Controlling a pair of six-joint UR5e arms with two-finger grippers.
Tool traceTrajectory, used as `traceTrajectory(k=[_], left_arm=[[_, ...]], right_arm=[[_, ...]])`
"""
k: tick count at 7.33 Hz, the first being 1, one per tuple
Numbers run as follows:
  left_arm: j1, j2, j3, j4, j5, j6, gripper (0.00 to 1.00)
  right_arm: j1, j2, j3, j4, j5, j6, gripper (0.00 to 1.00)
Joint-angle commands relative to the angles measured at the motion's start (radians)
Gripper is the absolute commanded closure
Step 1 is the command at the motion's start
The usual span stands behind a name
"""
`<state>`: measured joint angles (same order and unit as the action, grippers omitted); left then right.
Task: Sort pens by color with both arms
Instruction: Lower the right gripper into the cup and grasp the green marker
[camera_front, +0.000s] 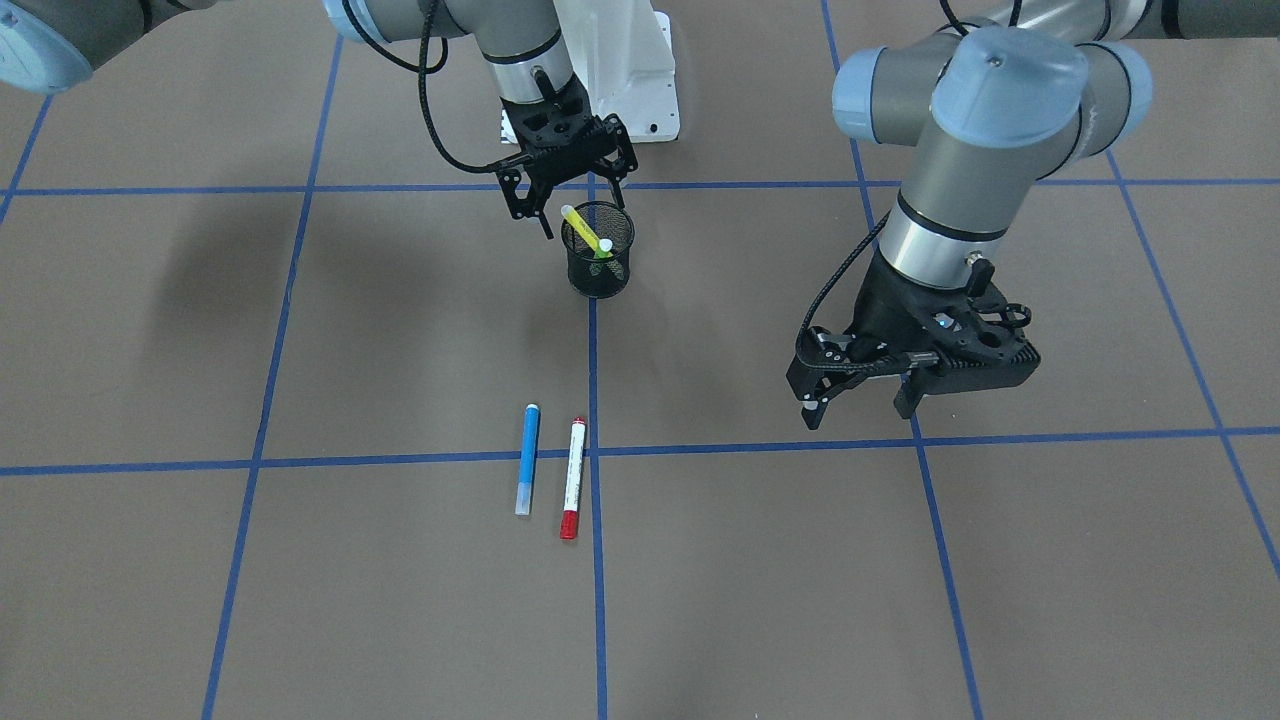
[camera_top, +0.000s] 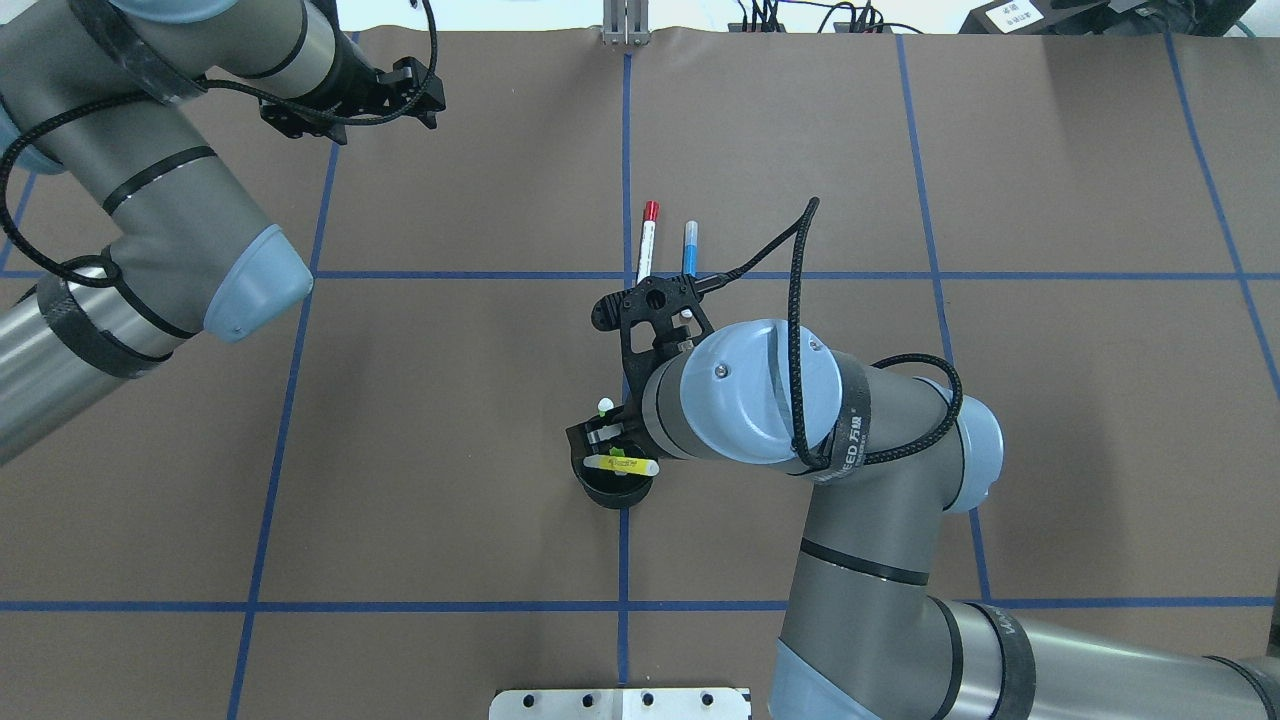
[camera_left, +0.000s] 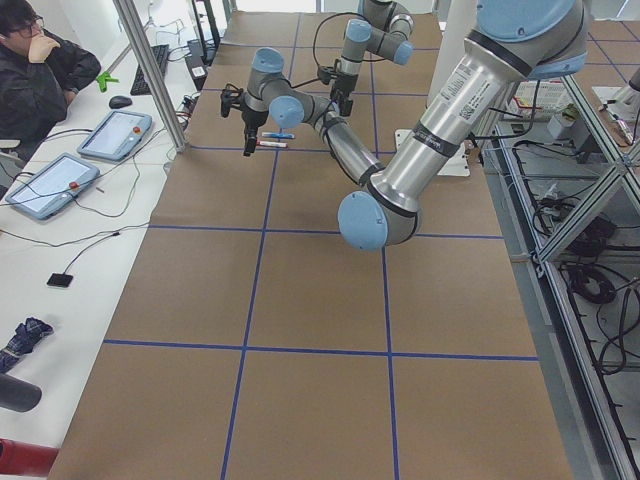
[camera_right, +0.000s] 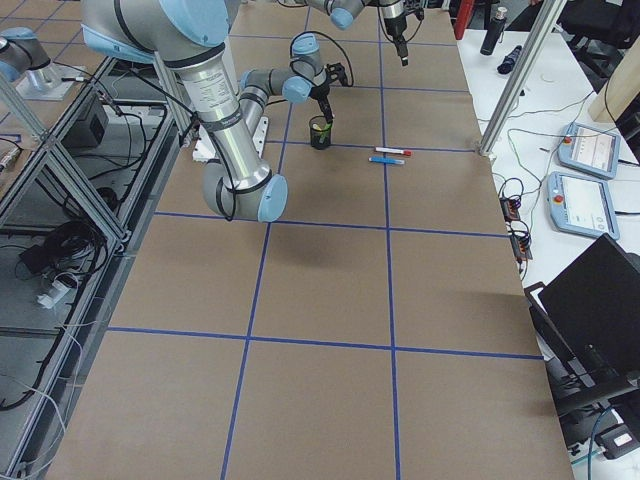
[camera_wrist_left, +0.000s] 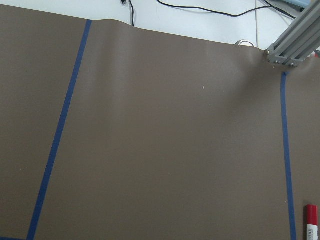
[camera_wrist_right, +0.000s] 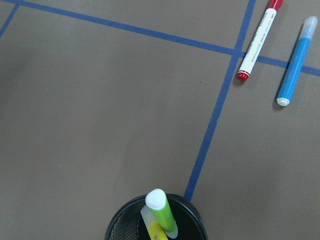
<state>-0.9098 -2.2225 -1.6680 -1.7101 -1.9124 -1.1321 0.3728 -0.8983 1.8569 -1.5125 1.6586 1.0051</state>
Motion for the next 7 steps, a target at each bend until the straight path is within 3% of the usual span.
traceTrajectory(k=[1,3,6,7], left_arm=[[-0.035,0.001,0.004,0.009,-0.09,0.091,0.0],[-0.058,0.03,0.004,-0.002,-0.108,0.121,0.0],[-0.063,0.03,0.004,0.0,-0.108,0.121,0.0],[-0.063,0.03,0.004,0.0,-0.108,0.121,0.0]], right_arm=[[0.0,0.054,-0.065,0.002,-0.023,-0.005,0.11],[0.0,0.07,-0.099,0.002,-0.025,-0.005,0.19],[0.0,0.064,-0.099,-0.002,-0.022,-0.005,0.43],[-0.002,0.062,-0.099,-0.003,-0.019,-0.005,0.44]])
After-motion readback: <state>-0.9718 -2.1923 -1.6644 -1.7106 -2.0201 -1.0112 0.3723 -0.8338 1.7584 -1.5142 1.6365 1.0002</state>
